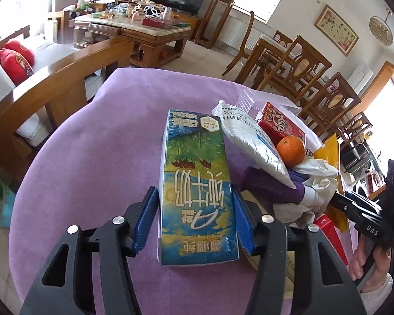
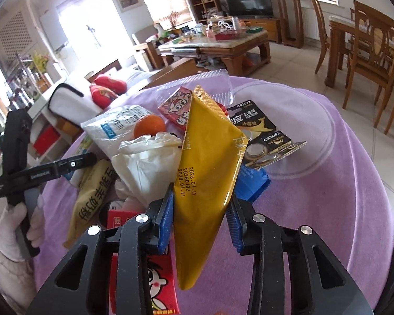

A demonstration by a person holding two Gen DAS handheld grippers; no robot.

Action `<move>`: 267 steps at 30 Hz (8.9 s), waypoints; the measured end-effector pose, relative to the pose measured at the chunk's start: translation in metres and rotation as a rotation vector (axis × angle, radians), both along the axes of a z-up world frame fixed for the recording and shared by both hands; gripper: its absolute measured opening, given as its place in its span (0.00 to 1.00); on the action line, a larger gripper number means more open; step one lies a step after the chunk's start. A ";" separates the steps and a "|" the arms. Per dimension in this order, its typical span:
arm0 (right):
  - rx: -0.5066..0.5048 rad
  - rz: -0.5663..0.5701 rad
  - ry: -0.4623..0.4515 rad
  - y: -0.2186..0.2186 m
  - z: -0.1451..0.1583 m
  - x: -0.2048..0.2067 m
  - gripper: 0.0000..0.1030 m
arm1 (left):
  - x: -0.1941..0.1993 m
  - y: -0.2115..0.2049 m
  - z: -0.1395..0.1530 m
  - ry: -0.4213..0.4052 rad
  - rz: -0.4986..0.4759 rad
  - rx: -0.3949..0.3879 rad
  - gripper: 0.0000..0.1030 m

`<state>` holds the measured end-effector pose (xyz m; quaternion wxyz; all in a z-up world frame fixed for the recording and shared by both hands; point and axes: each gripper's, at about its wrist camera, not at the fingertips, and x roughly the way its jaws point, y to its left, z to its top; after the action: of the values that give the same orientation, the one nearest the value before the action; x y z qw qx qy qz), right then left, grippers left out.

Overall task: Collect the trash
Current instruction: 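Grasp the blue-green milk carton with left tool while right tool grasps yellow snack bag, then carry both items over the black bin and open both tools to drop them, then grasp the beige powder packet with left tool while right tool grasps red milk box, then carry both items over the bin and open both tools to drop them, then grasp the white plastic bag with left tool while right tool grasps white tissue, then carry both items over the bin and open both tools to drop them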

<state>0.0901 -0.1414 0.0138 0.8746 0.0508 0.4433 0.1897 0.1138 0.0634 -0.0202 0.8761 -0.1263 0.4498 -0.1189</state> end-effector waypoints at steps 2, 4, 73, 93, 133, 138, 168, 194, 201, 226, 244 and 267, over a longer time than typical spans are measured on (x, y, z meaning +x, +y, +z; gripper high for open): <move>0.022 -0.016 -0.017 -0.003 0.006 -0.008 0.34 | -0.010 0.007 0.007 -0.023 0.008 -0.021 0.45; 0.048 -0.035 -0.045 -0.012 0.015 -0.019 0.33 | -0.014 0.010 0.014 -0.055 0.010 -0.034 0.45; -0.091 -0.534 -0.090 -0.289 0.014 -0.202 0.77 | -0.100 -0.341 0.059 -0.172 -0.606 -0.075 0.76; 0.027 -0.031 -0.034 -0.021 0.012 -0.078 0.77 | -0.058 -0.058 0.025 -0.128 -0.059 0.060 0.85; 0.053 -0.184 -0.205 -0.079 0.048 -0.133 0.49 | -0.101 -0.144 0.062 -0.294 -0.269 0.016 0.28; 0.051 -0.313 -0.235 -0.156 0.058 -0.156 0.49 | -0.107 -0.216 0.059 -0.286 -0.406 -0.017 0.28; 0.092 -0.692 -0.158 -0.387 -0.023 -0.250 0.49 | -0.122 -0.450 0.005 -0.185 -0.736 0.054 0.28; 0.092 -0.681 -0.170 -0.349 -0.003 -0.242 0.75 | -0.143 -0.394 0.045 -0.292 -0.647 0.024 0.85; 0.074 -0.591 -0.184 -0.295 0.015 -0.211 0.77 | -0.127 -0.313 0.057 -0.280 -0.517 -0.040 0.85; 0.003 -0.078 -0.137 0.008 0.017 -0.018 0.77 | 0.020 -0.010 0.009 -0.084 -0.034 -0.097 0.85; -0.001 -0.013 -0.090 0.043 -0.008 0.031 0.14 | 0.054 -0.039 -0.010 -0.049 -0.118 -0.060 0.21; 0.222 -0.130 -0.324 -0.051 0.101 -0.132 0.08 | -0.065 -0.048 0.085 -0.313 -0.123 -0.144 0.10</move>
<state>-0.0416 -0.1927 0.1145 0.9339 0.1442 0.2688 0.1865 0.0486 0.0159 0.0644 0.9152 -0.1410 0.3051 -0.2223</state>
